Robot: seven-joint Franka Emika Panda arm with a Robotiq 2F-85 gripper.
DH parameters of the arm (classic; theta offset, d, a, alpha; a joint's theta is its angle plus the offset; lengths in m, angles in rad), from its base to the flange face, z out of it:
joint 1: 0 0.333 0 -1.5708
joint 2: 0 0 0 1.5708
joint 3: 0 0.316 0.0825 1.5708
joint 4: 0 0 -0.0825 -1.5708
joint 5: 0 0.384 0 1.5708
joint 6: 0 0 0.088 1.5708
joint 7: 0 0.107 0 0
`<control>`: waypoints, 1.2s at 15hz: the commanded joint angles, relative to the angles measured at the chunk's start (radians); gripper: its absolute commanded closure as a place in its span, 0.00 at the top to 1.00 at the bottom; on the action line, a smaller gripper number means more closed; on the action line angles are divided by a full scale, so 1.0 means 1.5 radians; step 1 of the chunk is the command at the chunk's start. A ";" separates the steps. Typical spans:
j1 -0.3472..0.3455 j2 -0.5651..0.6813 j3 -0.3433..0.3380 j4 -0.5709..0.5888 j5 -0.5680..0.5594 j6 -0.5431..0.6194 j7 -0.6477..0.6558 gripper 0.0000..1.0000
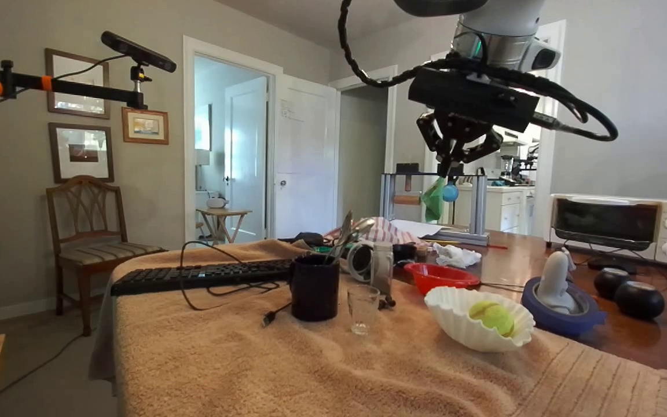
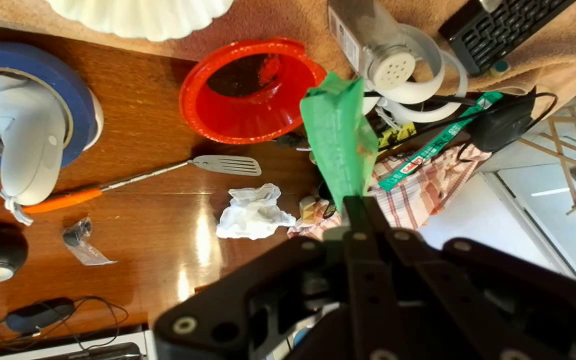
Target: Put the objects on the white plate into the black cup
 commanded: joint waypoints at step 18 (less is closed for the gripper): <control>0.180 -0.167 -0.056 -0.100 -0.269 -0.243 -0.117 0.00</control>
